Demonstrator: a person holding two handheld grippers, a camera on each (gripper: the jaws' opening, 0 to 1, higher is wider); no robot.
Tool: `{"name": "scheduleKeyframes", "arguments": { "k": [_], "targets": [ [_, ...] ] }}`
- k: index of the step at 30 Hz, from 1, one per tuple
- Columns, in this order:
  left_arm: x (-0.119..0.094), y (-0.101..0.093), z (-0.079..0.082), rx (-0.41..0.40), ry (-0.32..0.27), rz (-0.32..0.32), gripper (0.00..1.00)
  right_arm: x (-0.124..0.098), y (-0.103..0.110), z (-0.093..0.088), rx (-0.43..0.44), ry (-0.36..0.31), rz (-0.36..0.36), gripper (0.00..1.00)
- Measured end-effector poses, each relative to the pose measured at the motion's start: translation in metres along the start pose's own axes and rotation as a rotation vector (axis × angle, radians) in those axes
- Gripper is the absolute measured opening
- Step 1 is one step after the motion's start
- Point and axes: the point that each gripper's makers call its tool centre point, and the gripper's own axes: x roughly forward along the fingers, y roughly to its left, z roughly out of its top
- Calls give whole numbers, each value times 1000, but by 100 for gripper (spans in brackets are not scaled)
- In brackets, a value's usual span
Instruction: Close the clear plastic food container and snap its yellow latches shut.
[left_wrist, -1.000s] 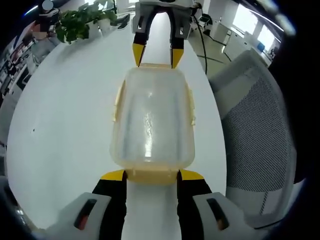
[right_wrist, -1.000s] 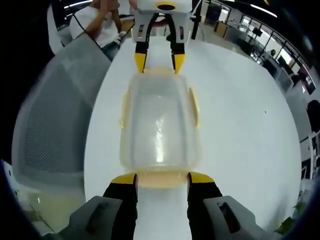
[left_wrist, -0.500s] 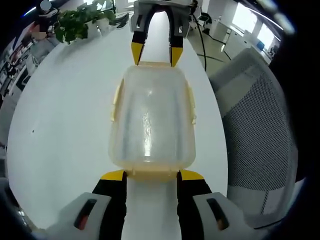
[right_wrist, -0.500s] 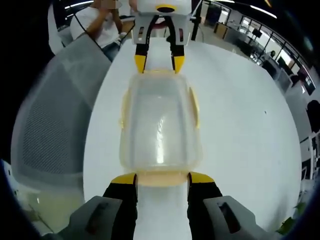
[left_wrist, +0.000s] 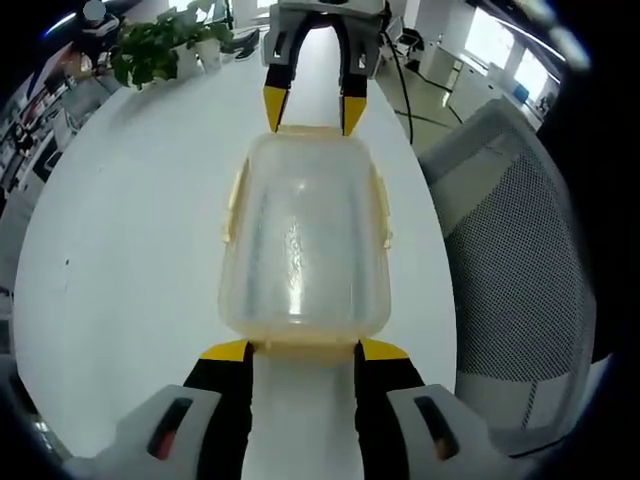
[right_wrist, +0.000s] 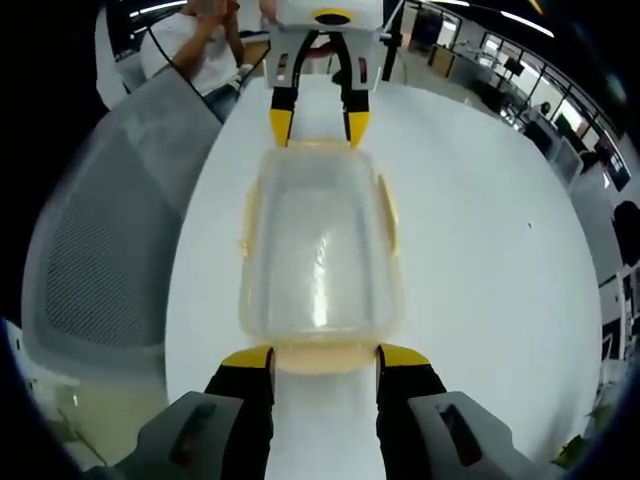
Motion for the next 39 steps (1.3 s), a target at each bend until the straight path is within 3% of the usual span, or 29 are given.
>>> {"name": "scheduleKeyframes", "arguments": {
  "k": [14, 21, 35, 39],
  "targets": [
    [3, -3, -8, -12, 31, -14, 38, -3, 0, -9, 57, -5, 6, 42],
    [0, 1, -8, -22, 29, 11, 41, -3, 4, -13, 96, -7, 10, 42],
    [-6, -7, -6, -42, 24, 9, 39, -12, 2, -2, 144, -48, -12, 41],
    [-6, -9, -5, -60, 20, 8, 40, -11, 4, -6, 147, -34, -9, 40]
  ]
}}
